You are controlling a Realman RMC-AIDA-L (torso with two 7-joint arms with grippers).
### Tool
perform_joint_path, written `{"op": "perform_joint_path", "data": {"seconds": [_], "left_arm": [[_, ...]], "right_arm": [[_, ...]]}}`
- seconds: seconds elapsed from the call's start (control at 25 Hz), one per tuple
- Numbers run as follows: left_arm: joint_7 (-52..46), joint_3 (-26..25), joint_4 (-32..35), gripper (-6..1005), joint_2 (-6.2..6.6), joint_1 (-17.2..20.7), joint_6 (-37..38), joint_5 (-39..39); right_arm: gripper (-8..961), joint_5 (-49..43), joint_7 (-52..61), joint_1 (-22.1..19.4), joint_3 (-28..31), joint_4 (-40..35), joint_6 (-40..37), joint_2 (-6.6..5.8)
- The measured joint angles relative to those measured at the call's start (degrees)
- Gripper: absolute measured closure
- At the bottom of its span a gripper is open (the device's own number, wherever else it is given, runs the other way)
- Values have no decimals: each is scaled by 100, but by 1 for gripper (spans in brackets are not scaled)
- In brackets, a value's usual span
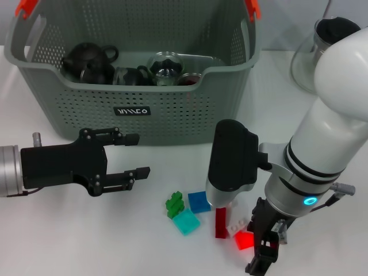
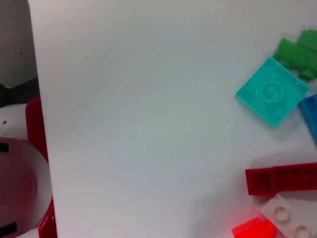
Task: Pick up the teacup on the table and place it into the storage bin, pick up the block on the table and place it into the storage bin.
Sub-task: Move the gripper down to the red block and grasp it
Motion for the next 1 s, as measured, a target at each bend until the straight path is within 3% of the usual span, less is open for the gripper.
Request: {"op": "perform_joint_path", "data": {"seconds": [0.76, 1.0], "left_arm": [[-1, 1, 0, 324, 0, 30, 0, 0], [2, 1, 0, 324, -8, 40, 0, 0]], "right_arm": [[259, 2, 73, 8, -179, -2, 200, 9], [396, -30, 123, 8, -179, -5, 192, 2]]}}
